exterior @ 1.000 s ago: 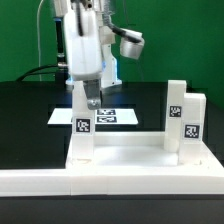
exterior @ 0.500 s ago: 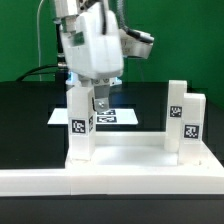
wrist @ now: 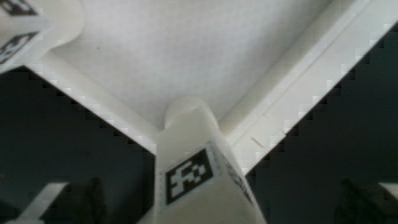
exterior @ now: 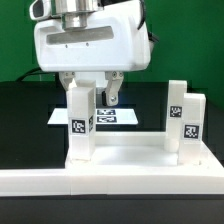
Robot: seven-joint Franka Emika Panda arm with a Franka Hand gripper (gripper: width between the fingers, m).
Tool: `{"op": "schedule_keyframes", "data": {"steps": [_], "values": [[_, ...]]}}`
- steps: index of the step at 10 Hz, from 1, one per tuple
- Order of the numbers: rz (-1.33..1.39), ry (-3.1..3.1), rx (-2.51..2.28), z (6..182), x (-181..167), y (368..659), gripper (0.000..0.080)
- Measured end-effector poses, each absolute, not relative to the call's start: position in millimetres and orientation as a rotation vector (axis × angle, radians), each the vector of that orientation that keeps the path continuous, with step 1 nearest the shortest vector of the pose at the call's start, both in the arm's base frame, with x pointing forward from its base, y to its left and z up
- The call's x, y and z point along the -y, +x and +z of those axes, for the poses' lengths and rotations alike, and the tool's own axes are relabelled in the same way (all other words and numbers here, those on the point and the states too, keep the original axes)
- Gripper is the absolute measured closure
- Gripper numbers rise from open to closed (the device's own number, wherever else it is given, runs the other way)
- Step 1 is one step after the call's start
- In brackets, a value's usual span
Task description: Assemble desk
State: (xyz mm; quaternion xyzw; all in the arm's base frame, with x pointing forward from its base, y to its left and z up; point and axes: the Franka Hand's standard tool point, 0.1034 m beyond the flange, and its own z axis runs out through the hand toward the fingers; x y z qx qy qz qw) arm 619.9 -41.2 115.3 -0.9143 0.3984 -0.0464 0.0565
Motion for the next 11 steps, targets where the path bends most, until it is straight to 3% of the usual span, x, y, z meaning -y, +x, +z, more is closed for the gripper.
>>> {"op": "schedule_keyframes", "data": {"steps": [2, 5, 7, 11], "values": [[-0.157, -3.035, -0.663, 114.9, 44, 628, 0.015], [-0.161, -3.04, -0.646, 113.8, 43, 631, 0.0173], [-0.158, -3.003, -0.788, 113.5, 44, 631, 0.0503], [-0.195, -2.769, -1.336, 111.7, 51, 629, 0.0502]]}}
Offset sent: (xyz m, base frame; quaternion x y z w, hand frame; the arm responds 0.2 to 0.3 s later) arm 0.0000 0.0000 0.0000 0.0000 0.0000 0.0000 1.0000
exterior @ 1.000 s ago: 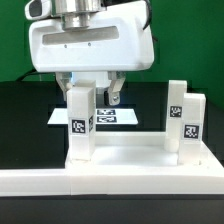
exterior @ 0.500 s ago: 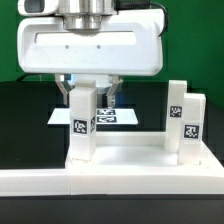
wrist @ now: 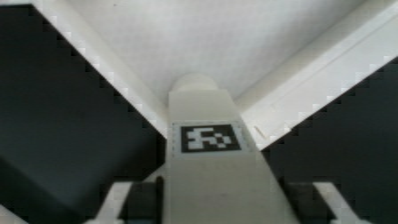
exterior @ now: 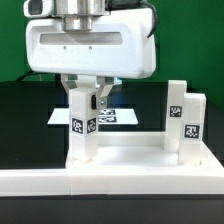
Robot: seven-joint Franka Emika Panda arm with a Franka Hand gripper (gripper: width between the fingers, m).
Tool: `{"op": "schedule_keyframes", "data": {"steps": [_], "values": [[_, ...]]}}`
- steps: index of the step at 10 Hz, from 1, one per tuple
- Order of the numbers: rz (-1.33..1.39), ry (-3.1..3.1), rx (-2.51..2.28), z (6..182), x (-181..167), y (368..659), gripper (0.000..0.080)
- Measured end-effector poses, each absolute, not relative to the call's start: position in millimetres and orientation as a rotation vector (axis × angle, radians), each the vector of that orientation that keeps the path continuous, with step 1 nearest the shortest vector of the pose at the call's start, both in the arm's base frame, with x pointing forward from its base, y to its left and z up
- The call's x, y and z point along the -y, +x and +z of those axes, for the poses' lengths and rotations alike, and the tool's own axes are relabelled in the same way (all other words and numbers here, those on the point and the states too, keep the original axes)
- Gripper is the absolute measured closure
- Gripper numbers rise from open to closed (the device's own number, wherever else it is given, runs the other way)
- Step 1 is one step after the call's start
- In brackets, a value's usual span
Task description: Assemble desk
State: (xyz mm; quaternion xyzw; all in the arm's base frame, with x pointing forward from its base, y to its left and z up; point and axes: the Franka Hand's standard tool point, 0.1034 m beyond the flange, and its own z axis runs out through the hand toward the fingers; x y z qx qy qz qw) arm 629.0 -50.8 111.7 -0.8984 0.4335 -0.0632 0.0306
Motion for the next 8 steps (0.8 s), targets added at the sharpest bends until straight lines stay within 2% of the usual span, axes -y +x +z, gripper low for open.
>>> {"op": "schedule_keyframes", "data": {"steps": [2, 5, 8], "values": [[-0.189, -2.402, -1.745, 110.1, 59, 621, 0.0504], [-0.082, -1.954, -2.113, 109.4, 52, 620, 0.0505], [-0.055, -1.811, -2.233, 108.7, 41, 624, 0.0505]]}}
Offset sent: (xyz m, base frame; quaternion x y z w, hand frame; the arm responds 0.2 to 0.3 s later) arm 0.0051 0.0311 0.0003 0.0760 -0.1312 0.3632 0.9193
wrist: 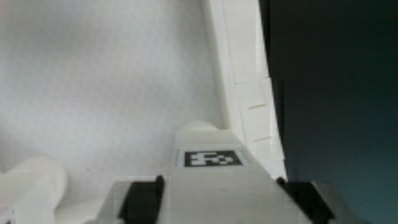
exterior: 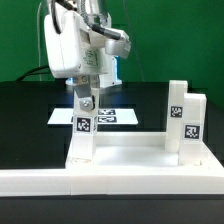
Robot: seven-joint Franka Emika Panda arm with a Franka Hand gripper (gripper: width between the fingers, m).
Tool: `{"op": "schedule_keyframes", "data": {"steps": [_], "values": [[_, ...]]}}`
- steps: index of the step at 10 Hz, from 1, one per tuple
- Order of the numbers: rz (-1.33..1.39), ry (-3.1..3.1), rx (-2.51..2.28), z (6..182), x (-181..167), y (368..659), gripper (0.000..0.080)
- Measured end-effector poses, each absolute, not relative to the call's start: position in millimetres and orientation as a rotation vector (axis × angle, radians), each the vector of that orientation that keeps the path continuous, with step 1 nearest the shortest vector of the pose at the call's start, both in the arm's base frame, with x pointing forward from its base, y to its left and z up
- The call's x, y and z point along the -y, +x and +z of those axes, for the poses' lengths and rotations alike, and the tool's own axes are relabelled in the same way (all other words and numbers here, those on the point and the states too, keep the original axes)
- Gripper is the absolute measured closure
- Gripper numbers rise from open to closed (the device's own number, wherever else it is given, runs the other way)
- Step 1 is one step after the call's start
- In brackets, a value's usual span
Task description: Assemble desk
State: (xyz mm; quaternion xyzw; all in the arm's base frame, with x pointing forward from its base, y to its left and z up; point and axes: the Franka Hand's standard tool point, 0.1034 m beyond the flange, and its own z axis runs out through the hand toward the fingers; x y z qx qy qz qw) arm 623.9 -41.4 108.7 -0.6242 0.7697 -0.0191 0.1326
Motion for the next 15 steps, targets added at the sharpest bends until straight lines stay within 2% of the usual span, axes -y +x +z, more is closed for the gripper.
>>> {"op": "schedule_keyframes", "data": {"steps": [1, 2, 3, 4, 5, 9, 11, 14, 15], "values": [[-0.058, -1.825, -2.223, 108.4, 42, 624, 0.0443], [-0.052, -1.954, -2.133, 107.8, 40, 622, 0.0275], [-0.016, -2.223, -1.895, 108.2, 38, 621, 0.0275], [-0.011, -2.392, -1.675, 106.9, 44, 621, 0.0187], [-0.025, -2.455, -1.588, 105.9, 47, 620, 0.0157], [-0.066, -2.664, -1.262, 105.4, 50, 619, 0.015], [-0.088, -2.976, -0.663, 110.3, 50, 625, 0.015], [-0.075, -2.982, -0.65, 109.6, 49, 626, 0.0159], [-0.074, -2.981, -0.657, 109.5, 49, 626, 0.0336]]}}
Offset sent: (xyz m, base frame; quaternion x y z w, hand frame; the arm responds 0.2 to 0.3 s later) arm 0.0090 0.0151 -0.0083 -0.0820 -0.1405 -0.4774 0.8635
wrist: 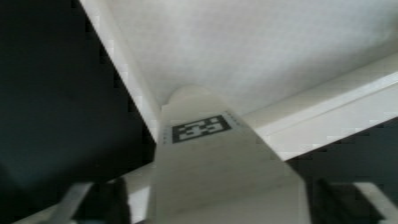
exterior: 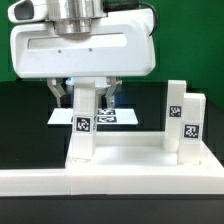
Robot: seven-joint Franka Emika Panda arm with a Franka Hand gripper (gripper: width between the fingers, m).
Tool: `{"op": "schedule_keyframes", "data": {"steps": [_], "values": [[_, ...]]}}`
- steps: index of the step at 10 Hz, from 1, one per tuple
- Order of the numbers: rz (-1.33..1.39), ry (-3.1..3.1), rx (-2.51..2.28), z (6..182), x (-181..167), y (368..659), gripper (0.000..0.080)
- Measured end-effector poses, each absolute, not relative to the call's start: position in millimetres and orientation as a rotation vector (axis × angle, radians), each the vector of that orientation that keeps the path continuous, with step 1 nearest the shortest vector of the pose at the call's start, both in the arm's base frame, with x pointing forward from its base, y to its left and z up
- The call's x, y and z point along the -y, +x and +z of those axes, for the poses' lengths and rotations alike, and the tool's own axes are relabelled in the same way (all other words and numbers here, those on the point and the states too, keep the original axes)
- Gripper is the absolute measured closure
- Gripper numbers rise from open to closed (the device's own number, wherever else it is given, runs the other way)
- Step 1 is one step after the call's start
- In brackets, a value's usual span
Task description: Assemble desk
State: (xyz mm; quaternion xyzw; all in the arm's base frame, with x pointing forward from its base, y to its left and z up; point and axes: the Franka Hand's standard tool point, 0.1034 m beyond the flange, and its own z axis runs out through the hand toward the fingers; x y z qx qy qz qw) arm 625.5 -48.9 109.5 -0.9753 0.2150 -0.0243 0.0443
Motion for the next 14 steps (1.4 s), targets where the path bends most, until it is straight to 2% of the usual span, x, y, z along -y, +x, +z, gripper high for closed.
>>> {"op": "schedule_keyframes", "data": {"steps": [1, 2, 6, 10, 13, 14], "values": [[-0.069, -2.954, -0.759, 109.5, 48.8, 625.5, 0.0336], [-0.064, -2.928, -0.859, 109.0, 50.6, 624.9, 0.051], [-0.035, -2.691, -1.407, 108.6, 51.4, 625.8, 0.0509], [0.032, -1.927, -2.203, 106.0, 52.7, 627.2, 0.0509], [0.038, -1.864, -2.259, 105.8, 52.1, 628.0, 0.0506], [0.042, -2.006, -2.164, 105.1, 50.6, 625.5, 0.028]]}}
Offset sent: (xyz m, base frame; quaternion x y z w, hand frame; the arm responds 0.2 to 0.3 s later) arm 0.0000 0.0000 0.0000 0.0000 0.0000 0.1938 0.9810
